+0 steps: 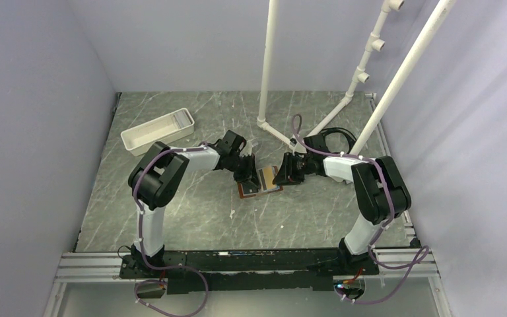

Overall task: Put the credit cards into the card holder
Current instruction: Insert the credit card into the card holder.

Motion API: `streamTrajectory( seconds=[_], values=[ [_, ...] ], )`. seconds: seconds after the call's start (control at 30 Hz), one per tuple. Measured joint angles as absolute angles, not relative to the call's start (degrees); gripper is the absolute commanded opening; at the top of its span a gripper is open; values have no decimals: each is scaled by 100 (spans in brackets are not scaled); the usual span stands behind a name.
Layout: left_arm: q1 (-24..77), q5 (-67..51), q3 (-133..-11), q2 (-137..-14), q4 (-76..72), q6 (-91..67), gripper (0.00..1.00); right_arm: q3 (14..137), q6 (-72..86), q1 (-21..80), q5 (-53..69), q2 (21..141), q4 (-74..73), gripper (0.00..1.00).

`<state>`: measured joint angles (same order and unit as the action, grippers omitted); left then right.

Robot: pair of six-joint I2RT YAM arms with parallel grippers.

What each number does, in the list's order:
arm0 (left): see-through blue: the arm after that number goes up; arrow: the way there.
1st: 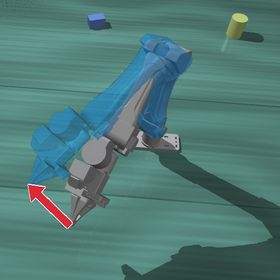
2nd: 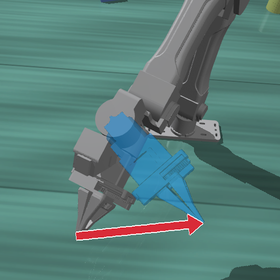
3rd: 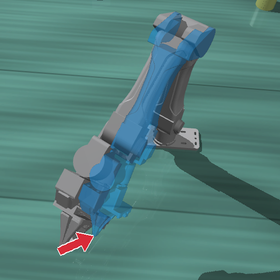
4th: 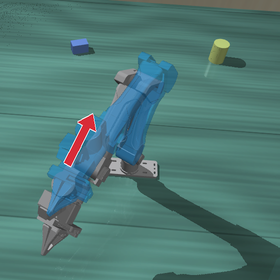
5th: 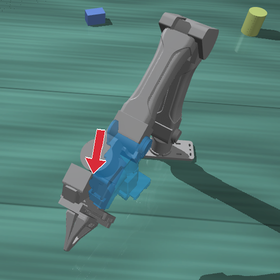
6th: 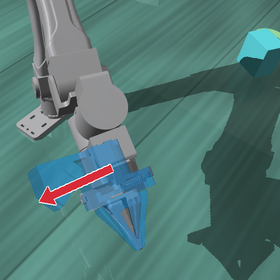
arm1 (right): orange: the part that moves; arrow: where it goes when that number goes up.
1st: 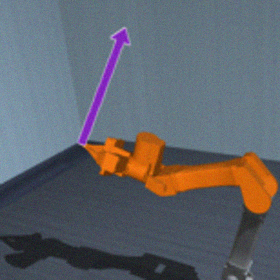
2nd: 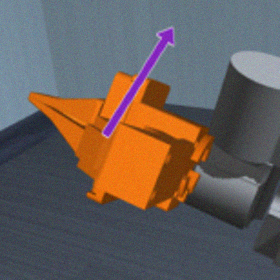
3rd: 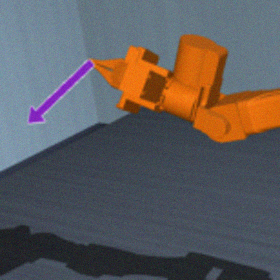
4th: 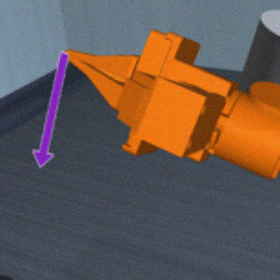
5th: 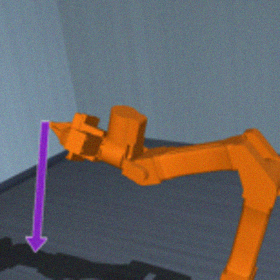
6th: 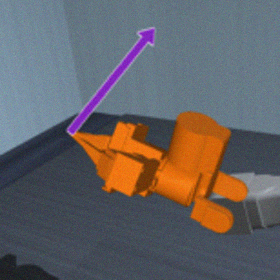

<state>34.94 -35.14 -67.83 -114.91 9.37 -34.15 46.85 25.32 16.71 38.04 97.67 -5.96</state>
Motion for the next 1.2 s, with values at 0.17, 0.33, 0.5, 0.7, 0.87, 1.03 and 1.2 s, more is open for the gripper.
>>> streamTrajectory(
  seconds=[0.17,0.33,0.5,0.7,0.87,1.03,1.2],
  values=[
    [3485,-3538,-6783,-11502,923,-3415,10,4685,2532,1719,3804,9815,-596,34],
    [3479,-3559,-6772,-11504,915,-3415,9,4685,2519,1758,3736,9743,-666,37],
    [3479,-3568,-6772,-11509,906,-3413,8,4687,2506,1835,3688,9548,-716,36],
    [3470,-3588,-6772,-11513,895,-3413,10,4707,2530,2093,3649,9539,-696,33],
    [3417,-3638,-6628,-11406,742,-3483,41,4831,2624,2403,3653,9539,-633,35],
    [2893,-3754,-5861,-10224,873,-3599,52,5229,2766,2799,3671,9686,-495,37],
    [1334,-4016,-5701,-8361,1610,-3454,62,5935,3050,3273,3979,10582,-3,43]
  ],
)
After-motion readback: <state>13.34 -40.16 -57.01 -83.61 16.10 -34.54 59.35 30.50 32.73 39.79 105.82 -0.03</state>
